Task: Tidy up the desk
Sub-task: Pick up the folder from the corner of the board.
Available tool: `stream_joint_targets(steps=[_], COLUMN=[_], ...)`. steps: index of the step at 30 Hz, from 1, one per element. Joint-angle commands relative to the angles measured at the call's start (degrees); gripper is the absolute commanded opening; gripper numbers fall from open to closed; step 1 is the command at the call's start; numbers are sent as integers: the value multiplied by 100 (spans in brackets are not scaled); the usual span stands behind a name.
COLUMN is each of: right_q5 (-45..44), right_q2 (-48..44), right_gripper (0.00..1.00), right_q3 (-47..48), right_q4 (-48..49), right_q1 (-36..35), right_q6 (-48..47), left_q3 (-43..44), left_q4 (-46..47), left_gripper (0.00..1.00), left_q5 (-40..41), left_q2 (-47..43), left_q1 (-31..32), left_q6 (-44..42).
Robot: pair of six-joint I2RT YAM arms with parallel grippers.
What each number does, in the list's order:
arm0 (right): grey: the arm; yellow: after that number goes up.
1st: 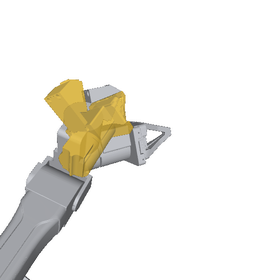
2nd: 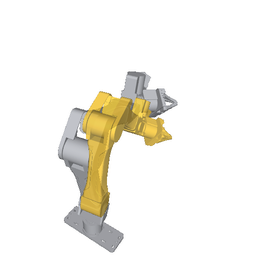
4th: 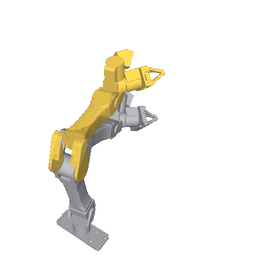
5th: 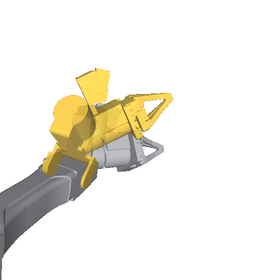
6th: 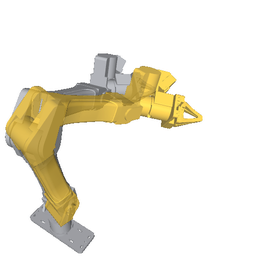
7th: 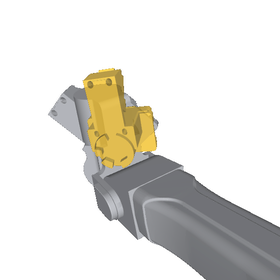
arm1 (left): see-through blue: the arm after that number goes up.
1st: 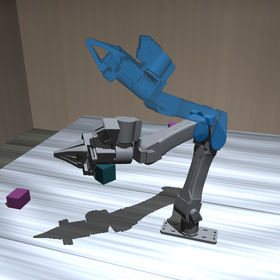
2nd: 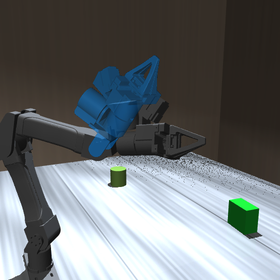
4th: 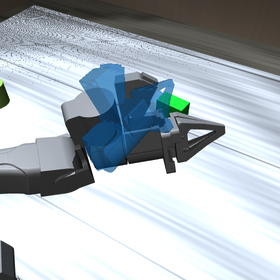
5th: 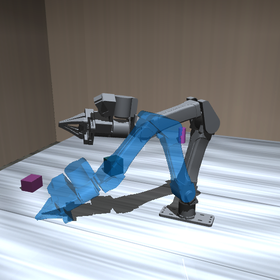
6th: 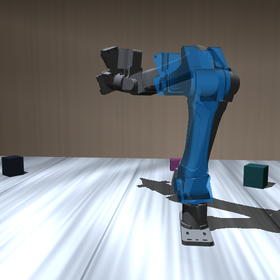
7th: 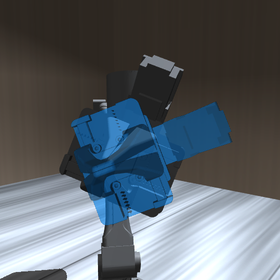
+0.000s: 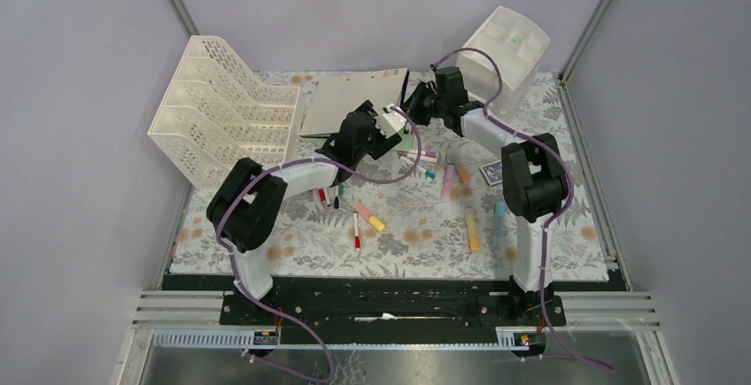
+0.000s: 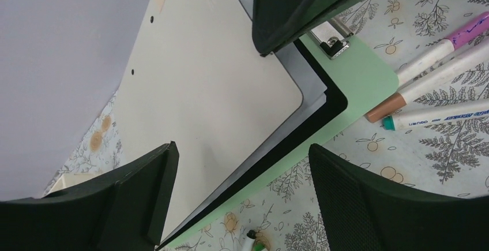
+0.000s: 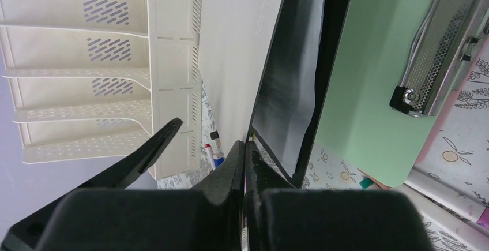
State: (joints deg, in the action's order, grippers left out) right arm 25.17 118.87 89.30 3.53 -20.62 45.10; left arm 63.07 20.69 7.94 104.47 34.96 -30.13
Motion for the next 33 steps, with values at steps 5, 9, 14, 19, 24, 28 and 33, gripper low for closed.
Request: stream_joint_targets(steps=[5,9,14,19,24,28,33], right_q5=[272,356,416,465,522,597,743], right_q2=[-423,-501,-587,-643,-734,-835,-938], right_gripper=[0,0,0,0,0,0,10], right_q3=[242,156,75,36,-32,-41,26], right_q4=[227,285,323,336,385,385,362], right_q1=[7,6,7,1,6,5,6], right_q6=[149,247,304,352,394,235,-115], left_q3=[463,558,682,751,812,743,567], left_q4=[144,142,190,217,156,193,354], left_gripper=[77,70,53,37,11,0,0], left_q5=[175,209,344,324,228,212,301], left_q2=[321,411,545,587,543,379,135], left_q1=[69,68,89,99,107,119,122], left_q6=[-112,-172,-217,-246,-207,-97,51])
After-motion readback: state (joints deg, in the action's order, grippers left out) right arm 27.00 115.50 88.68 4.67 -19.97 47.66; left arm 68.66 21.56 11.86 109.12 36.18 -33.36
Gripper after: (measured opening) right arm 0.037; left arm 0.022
